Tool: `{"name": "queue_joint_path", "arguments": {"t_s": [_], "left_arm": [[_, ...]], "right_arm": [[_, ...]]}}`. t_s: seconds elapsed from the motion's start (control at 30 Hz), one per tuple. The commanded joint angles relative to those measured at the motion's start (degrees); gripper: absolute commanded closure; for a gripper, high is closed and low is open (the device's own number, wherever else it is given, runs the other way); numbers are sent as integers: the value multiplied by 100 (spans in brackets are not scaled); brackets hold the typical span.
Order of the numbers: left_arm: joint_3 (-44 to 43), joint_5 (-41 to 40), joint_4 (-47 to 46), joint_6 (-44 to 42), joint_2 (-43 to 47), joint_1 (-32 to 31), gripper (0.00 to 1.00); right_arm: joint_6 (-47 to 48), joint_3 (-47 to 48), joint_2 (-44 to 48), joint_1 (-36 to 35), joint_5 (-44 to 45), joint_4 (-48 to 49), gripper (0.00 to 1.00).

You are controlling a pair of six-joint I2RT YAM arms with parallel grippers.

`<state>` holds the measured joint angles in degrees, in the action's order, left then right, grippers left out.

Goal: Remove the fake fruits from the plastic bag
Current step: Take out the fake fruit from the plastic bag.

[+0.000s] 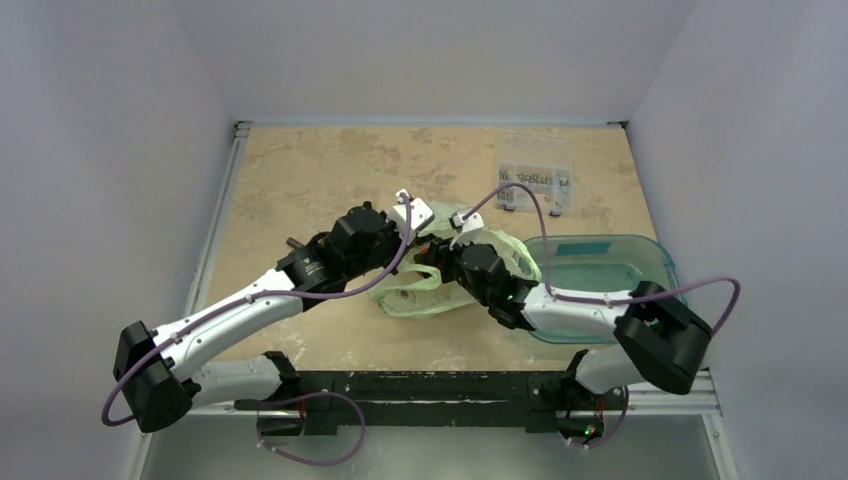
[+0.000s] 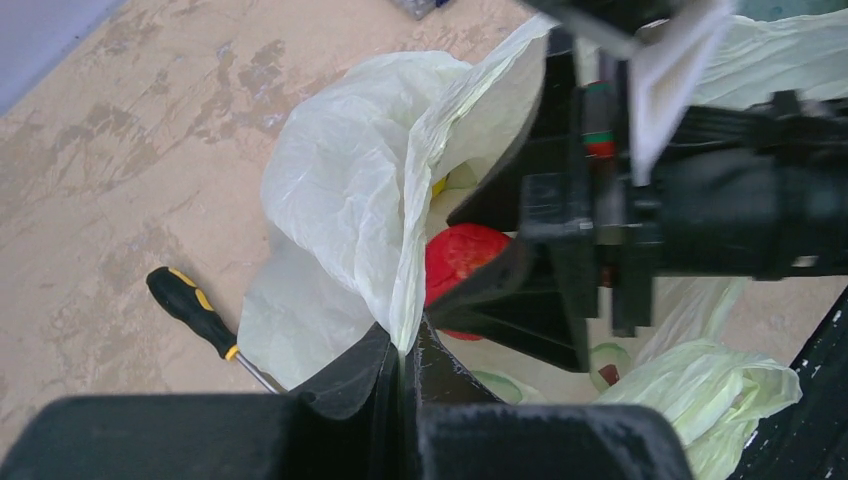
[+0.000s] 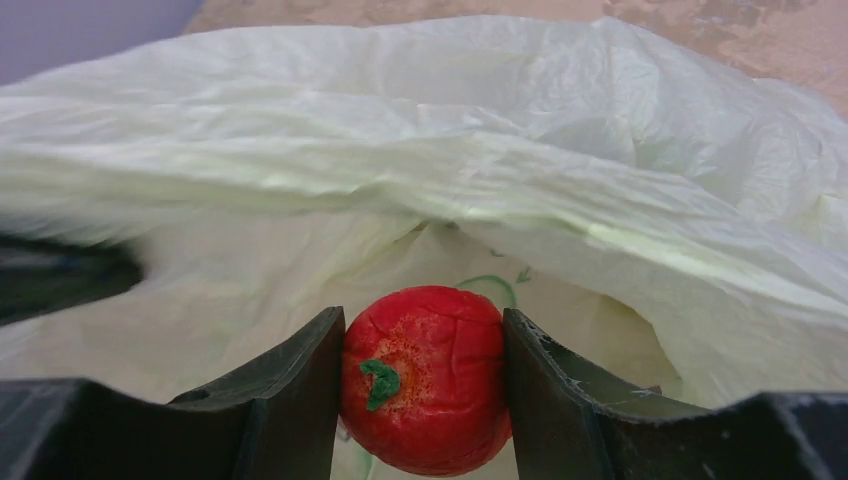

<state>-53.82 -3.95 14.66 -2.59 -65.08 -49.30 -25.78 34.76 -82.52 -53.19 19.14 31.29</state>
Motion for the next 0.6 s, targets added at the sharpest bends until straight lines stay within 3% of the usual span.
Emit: {"name": "queue_joint_path", "arguments": {"t_s": [0.0, 0.17, 0.43, 0.57], "left_arm": [[-152, -200, -49, -55, -62, -18, 100], [-175, -189, -21, -123, -87, -18, 100], [-240, -107, 75, -118, -219, -26, 100], [-277, -56, 102, -118, -247, -27, 100]], "right_arm": [[-85, -370, 1084, 3, -659, -467, 96], [-190, -506, 2537, 10, -404, -1363, 100], [174, 98, 3716, 10, 408, -2408, 100], [-80, 355, 4053, 26, 1618, -2859, 100]]}}
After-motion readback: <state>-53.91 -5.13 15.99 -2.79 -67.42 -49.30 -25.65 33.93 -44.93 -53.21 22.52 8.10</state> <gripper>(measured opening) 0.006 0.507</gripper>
